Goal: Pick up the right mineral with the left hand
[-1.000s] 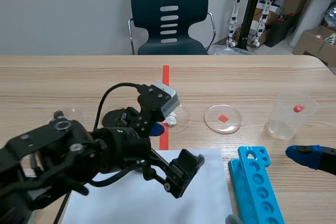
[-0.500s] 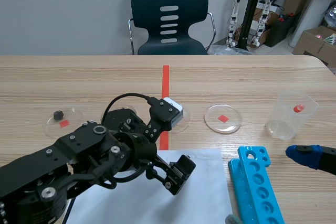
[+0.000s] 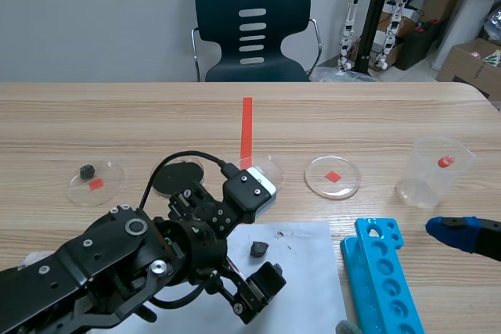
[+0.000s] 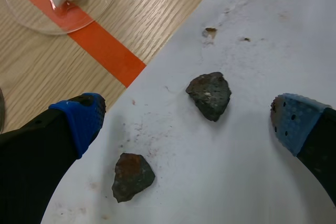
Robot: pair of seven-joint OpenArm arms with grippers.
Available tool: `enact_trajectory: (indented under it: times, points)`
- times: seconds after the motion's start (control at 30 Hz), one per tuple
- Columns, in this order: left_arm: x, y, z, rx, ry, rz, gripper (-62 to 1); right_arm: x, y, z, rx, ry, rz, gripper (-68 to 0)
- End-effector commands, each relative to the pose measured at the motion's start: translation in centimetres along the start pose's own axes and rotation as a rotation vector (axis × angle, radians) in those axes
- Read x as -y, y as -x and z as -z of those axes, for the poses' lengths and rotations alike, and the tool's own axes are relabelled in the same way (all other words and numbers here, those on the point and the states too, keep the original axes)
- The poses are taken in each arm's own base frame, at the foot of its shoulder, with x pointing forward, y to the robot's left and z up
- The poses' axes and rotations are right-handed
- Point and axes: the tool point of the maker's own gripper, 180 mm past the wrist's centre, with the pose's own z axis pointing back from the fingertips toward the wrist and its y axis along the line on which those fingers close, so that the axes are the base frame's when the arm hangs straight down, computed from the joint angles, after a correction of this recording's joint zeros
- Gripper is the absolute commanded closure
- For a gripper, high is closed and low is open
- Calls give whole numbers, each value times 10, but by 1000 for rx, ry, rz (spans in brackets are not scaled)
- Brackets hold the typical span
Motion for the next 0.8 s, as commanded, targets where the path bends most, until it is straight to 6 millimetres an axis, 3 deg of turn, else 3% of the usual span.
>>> enact_trajectory:
  times: [0.0, 0.47, 0.77]
  points:
    - [-1, -15, -5, 45, -9, 4, -623, 3, -6, 0, 26, 1, -5, -679]
    - [9, -2, -3, -15, 3, -20, -623, 3, -6, 0, 26, 1, -5, -679]
    - [17, -8, 3, -10, 11, -48, -569, 3, -6, 0, 26, 1, -5, -679]
